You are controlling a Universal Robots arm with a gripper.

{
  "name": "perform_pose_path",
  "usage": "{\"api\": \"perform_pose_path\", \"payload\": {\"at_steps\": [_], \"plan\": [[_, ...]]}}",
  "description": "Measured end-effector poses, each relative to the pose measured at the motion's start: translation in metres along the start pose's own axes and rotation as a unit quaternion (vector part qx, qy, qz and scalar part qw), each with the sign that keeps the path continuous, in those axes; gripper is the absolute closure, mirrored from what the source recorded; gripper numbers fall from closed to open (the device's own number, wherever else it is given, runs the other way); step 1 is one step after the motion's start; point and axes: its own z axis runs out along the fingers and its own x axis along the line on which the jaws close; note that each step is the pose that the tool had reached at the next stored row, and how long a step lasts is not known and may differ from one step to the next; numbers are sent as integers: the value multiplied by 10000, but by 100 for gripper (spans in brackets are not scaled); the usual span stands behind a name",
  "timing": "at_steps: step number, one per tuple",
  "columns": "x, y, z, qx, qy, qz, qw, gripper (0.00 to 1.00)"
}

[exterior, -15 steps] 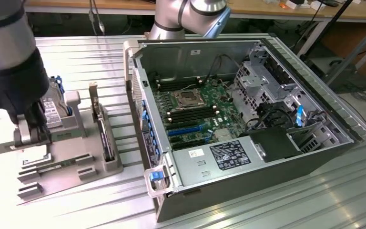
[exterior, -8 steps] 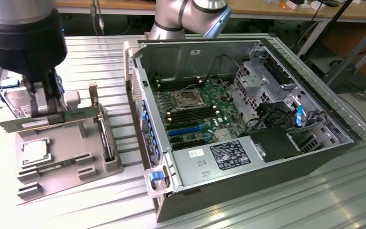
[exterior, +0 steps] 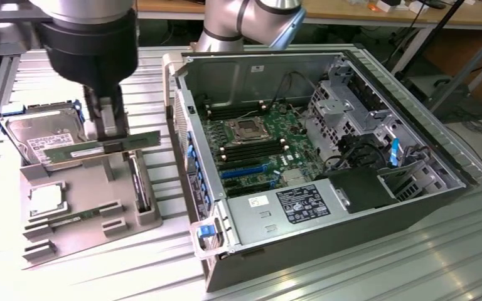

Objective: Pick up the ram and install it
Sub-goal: 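Pick up the ram and move it above insertion slot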

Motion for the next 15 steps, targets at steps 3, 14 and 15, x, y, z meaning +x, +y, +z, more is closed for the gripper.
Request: {"api": "perform_pose_path", "payload": {"at_steps": [3, 14, 15], "plan": [[-3, -210, -17, -11, -5, 0, 10000, 86], [-125, -993, -63, -65, -93, -4, 9999, 86], [-146, -1028, -64, -67, -95, -5, 9999, 86]]}}
